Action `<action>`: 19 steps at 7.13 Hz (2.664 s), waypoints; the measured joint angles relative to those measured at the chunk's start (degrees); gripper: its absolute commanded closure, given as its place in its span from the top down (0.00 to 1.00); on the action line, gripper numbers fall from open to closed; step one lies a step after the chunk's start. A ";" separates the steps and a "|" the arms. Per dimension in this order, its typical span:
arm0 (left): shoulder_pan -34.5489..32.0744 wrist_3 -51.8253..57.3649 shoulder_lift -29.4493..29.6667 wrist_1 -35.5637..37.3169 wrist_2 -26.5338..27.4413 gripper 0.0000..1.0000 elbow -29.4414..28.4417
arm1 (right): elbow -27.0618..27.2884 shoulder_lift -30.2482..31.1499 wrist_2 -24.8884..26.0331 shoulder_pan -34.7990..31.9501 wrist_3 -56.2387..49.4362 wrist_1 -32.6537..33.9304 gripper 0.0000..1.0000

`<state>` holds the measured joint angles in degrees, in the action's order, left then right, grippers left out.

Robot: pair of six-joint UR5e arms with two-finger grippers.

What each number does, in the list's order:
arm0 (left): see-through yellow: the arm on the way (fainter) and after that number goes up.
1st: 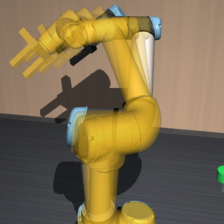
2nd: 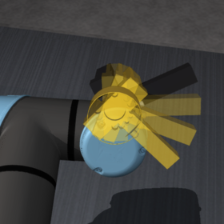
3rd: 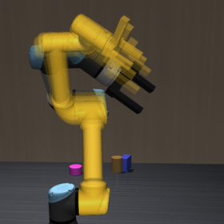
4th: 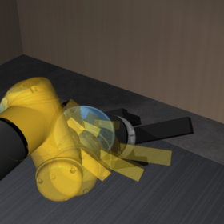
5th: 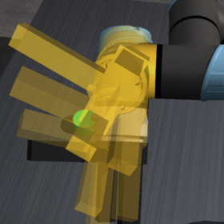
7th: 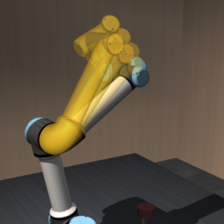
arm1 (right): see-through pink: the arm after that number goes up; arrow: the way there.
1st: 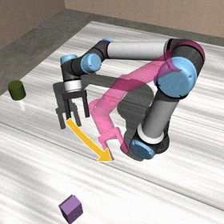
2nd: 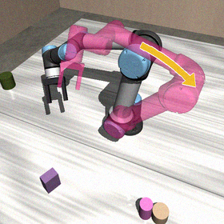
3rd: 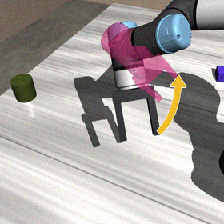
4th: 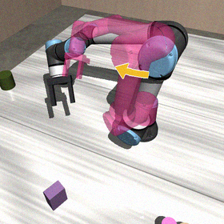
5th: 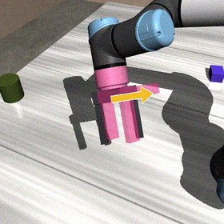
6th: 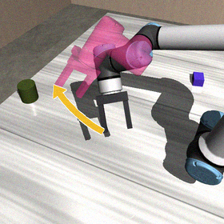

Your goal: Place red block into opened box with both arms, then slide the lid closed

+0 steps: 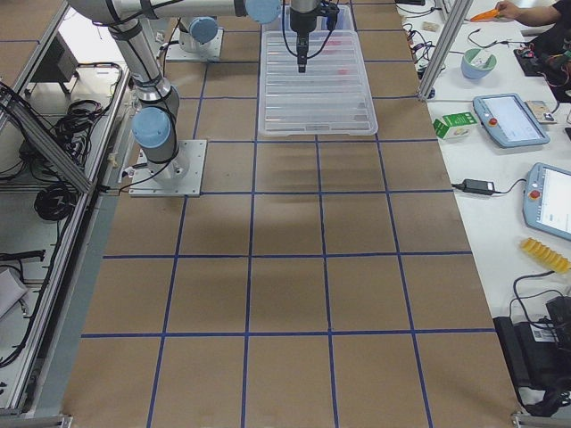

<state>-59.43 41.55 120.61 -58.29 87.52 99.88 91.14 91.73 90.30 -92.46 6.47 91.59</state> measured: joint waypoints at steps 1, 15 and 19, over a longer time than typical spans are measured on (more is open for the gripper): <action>-0.01 -0.72 0.15 0.12 0.33 0.37 0.15 | -0.15 -0.03 0.11 0.00 -0.06 -0.14 1.00; -13.46 -13.89 -16.23 -21.86 2.67 0.05 -16.02 | -0.49 -0.02 0.63 0.52 -0.58 -0.70 1.00; -25.89 -29.14 -15.08 -20.54 2.67 0.05 -12.21 | -0.48 -0.06 0.63 0.69 -1.17 -0.65 1.00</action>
<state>-85.31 12.41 105.53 -78.83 90.18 87.67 90.67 91.67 90.93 -91.77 5.30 90.94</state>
